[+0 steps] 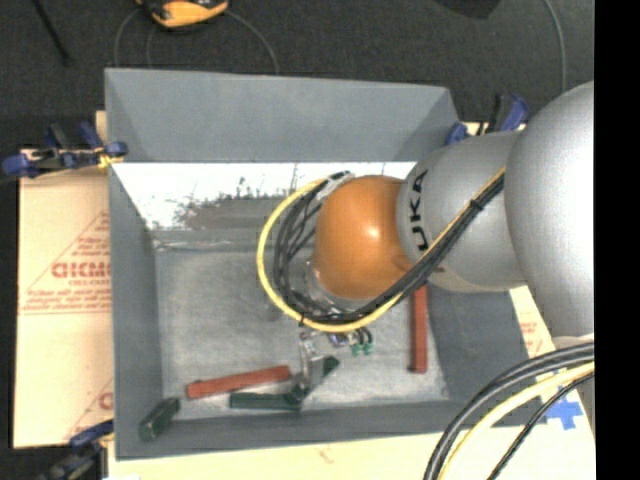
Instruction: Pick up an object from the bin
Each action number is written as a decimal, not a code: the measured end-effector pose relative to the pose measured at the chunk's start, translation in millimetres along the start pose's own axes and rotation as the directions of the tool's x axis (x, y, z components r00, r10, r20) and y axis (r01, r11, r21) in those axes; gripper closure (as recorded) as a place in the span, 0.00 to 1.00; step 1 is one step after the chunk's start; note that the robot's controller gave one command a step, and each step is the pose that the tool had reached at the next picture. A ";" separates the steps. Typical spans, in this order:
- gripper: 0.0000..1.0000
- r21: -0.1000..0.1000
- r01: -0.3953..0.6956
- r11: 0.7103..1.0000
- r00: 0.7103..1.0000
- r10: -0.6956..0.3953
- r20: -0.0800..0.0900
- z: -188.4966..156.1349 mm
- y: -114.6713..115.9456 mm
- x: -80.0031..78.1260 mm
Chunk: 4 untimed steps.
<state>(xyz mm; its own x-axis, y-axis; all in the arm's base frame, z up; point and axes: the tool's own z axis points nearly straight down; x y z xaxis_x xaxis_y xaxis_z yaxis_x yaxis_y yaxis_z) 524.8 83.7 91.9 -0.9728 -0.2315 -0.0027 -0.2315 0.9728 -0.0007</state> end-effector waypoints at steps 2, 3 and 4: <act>0.00 -0.001 0.313 0.950 0.950 -0.313 -0.001 -25.7 14.3 -14.2; 0.00 0.001 0.088 0.996 0.996 -0.088 0.008 -6.8 53.2 1.1; 1.00 -0.001 0.174 0.985 0.985 -0.174 0.001 19.5 44.2 22.7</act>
Offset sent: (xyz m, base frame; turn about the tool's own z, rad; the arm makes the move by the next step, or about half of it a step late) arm 0.0416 0.0299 0.0708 -0.0812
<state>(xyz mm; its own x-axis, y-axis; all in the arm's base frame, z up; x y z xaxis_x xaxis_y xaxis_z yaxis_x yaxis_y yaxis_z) 492.5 121.4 72.3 -0.9177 -0.3973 -0.0034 -0.3973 0.9177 0.0001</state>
